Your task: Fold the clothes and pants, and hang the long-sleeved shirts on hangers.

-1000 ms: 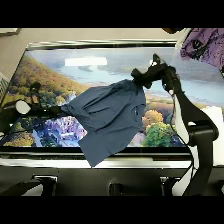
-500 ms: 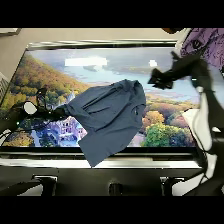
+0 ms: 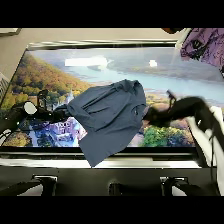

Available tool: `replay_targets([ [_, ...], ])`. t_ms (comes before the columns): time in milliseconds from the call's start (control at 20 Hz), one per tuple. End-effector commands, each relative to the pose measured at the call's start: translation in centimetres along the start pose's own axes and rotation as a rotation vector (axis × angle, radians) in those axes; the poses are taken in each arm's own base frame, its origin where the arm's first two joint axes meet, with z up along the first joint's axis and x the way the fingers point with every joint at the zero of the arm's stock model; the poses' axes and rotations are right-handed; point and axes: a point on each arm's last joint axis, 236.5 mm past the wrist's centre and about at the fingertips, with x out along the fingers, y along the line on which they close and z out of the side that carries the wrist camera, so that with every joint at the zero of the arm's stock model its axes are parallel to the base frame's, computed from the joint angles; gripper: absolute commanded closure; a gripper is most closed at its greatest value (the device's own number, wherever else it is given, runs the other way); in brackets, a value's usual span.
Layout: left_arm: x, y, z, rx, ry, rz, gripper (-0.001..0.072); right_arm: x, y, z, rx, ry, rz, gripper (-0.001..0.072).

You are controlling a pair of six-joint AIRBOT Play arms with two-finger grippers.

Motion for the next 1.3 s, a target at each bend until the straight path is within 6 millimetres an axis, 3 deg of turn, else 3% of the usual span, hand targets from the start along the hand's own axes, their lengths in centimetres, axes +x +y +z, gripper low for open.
replay_targets([
  [0,0.0,0.0,-0.3,0.000,0.012,0.001,0.0691,5.5,-0.7,-8.3,0.061,0.087,-0.001,0.0285],
  [100,0.0,0.0,-0.3,0.000,0.012,0.001,0.0691,7.7,-1.2,-11.1,0.067,0.125,-0.039,0.0284],
  [200,0.0,0.2,-0.2,-0.004,0.011,0.002,0.0692,9.1,-0.9,-12.0,0.065,0.106,-0.053,0.0284],
  [450,0.0,0.2,-0.2,-0.004,0.011,0.003,0.0691,10.2,0.9,-10.2,0.101,-0.021,-0.018,0.0287],
  [700,0.0,0.6,-0.2,0.008,0.010,0.020,0.0691,12.1,-0.5,-10.4,0.149,0.012,-0.052,0.0312],
  [750,0.0,0.7,-0.2,0.009,0.010,0.021,0.0691,12.4,-0.6,-10.4,0.160,0.014,-0.052,0.0352],
  [850,0.0,0.7,-0.2,0.011,0.010,0.024,0.0691,12.6,-0.2,-9.2,0.171,-0.029,-0.030,0.0600],
  [900,0.0,0.7,-0.2,0.011,0.011,0.024,0.0691,12.4,0.5,-8.2,0.154,-0.062,-0.014,0.0686],
  [1000,-0.4,1.0,0.0,0.027,0.007,0.041,0.0692,10.8,3.2,-5.3,0.099,-0.121,0.039,0.0687],
  [1050,-1.1,1.6,0.5,0.058,0.001,0.075,0.0693,9.1,5.0,-3.1,0.068,-0.149,0.072,0.0687],
  [1150,-4.4,3.4,2.7,0.138,-0.039,0.184,0.0693,3.4,8.7,2.2,-0.014,-0.256,0.133,0.0688],
  [1250,-10.2,4.6,6.0,0.199,-0.145,0.299,0.0693,-5.3,12.5,7.5,-0.098,-0.434,0.191,0.0688],
])
